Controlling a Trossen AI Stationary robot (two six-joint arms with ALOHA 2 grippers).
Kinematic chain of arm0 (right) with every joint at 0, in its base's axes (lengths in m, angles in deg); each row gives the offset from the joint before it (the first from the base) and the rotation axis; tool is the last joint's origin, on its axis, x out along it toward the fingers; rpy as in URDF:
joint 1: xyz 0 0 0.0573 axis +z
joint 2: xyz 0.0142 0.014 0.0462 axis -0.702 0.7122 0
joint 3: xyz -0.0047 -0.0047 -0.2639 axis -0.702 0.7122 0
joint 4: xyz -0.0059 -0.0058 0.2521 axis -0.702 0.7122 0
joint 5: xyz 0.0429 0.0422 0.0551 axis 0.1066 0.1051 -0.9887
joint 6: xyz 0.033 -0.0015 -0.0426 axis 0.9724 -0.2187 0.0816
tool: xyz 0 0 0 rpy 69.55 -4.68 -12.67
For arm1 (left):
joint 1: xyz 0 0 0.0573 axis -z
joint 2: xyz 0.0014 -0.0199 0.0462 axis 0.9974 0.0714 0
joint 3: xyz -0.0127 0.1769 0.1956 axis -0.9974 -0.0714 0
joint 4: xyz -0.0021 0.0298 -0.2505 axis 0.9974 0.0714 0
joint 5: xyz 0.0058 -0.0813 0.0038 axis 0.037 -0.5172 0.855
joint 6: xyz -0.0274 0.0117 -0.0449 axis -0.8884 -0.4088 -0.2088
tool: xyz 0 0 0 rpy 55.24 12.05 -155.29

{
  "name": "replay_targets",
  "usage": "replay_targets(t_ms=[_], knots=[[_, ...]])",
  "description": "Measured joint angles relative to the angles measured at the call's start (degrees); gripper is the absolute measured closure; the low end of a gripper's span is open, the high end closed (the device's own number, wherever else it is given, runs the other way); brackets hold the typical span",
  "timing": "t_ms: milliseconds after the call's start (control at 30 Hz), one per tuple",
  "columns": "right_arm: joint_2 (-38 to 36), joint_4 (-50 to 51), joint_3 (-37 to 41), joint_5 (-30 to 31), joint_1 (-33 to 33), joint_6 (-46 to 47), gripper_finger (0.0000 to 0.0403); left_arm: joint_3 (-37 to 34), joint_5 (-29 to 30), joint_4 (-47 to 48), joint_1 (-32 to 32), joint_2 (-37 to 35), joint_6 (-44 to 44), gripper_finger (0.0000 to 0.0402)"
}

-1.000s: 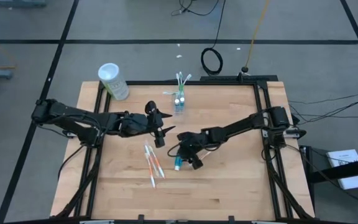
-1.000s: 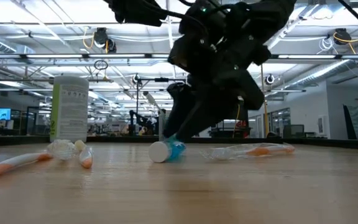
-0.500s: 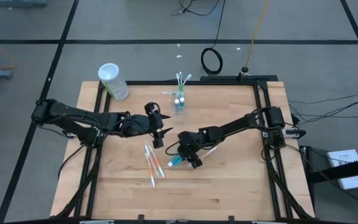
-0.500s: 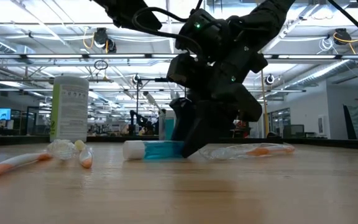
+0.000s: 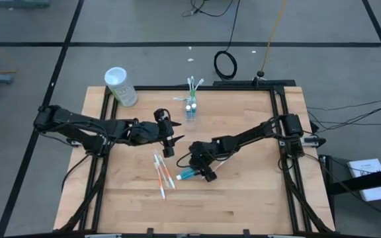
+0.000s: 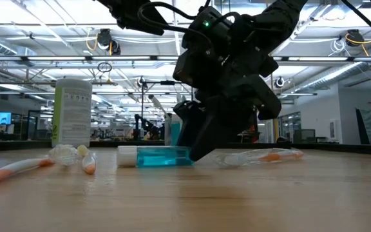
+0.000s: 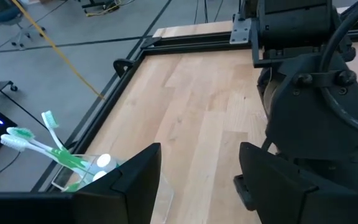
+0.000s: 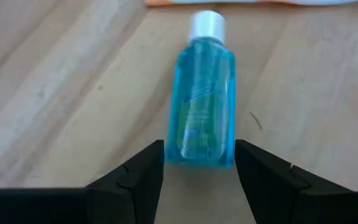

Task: Pick & Place toothbrushing station
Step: Put the blue mouthwash bottle into the transparent organizer

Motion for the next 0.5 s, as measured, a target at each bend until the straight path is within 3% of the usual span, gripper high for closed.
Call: replay_targets(t_ms=[300, 500], knots=[[-0.02, -4.45, 0.83, 0.16, 0.08, 5.26, 0.0252, 0.0, 0.0, -0.07, 0.0, 0.02, -0.18, 0.0176], [-0.04, -5.5, 0.83, 1.58, 0.15, 6.14, 0.0211, 0.0, -0.02, -0.09, 0.01, 0.02, -0.17, 0.0176]])
